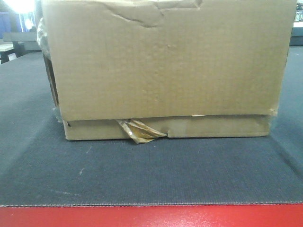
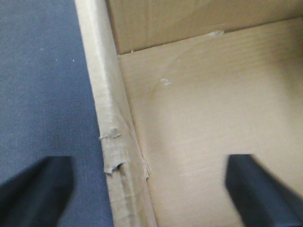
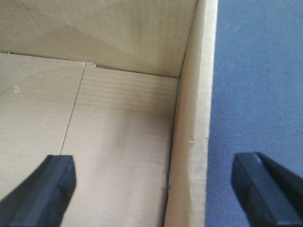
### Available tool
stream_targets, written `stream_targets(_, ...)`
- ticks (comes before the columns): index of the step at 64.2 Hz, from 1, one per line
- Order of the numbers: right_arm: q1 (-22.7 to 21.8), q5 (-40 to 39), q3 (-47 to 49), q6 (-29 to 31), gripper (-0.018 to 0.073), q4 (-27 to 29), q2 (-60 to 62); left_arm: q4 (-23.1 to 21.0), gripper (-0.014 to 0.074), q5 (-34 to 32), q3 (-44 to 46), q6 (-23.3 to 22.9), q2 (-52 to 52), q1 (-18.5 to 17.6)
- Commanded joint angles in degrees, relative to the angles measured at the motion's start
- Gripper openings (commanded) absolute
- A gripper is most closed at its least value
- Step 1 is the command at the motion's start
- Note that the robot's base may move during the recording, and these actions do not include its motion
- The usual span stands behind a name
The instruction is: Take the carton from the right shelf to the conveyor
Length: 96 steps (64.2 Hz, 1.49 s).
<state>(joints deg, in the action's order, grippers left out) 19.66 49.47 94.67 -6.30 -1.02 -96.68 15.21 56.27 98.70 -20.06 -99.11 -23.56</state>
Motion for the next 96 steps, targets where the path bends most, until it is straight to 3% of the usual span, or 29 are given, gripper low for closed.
stream_targets(1, -0.10, -0.73, 0.16, 0.62, 0.0568, -0.36, 1.05, -0.14, 0.0579, -0.71, 0.32, 0.04, 0.49, -0.24)
stream_targets(12, -0.33, -0.36, 0.16, 0.62, 0.0565, -0.36, 4.78, -0.52, 0.0468, -0.61, 0.32, 0.04, 4.65, -0.12)
stream_targets(19, -1.79, 0.87, 0.16, 0.62, 0.0483, -0.36, 8.45, 0.51, 0.0398, -0.61, 0.32, 0.17, 9.18, 1.20)
stream_targets(30, -6.77, 5.27, -0.45, 0.87, 0.0144, -0.36, 14.16, 0.51, 0.0252, -2.78, -3.87, 1.92, 18.62, 6.23)
stream_targets(33, -8.47, 5.51, -1.94, 0.87, 0.0025, -0.36, 15.92, 0.51, 0.0178, -3.96, -6.73, 2.05, 21.66, 7.80)
stream_targets(38, -10.70, 5.05, -5.22, 0.87, -0.0088, -0.36, 18.73, 0.51, 0.0067, -6.49, -12.42, 2.05, 26.18, 9.97)
stream_targets(43, -12.08, 3.64, -10.25, 0.97, -0.0069, -0.36, 21.98, 0.51, -0.0038, -8.74, -18.80, 2.05, 31.15, 11.30)
stream_targets(66, -12.28, -11.86, -41.34, 1.40, -0.0069, -0.50, 39.67, 2.08, -0.0007, -21.66, -48.77, 2.05, 52.15, 13.12)
stream_targets(76, -12.28, -17.40, -52.99, 2.05, -0.0069, -0.50, 49.55, 2.08, -0.0007, -23.57, -59.52, 2.05, 61.63, 13.12)
stream_targets(96, -12.28, -20.23, -64.94, 4.09, -0.0069, -0.50, 73.50, 2.08, -0.0007, -23.40, -67.44, 2.05, 80.20, 13.12)
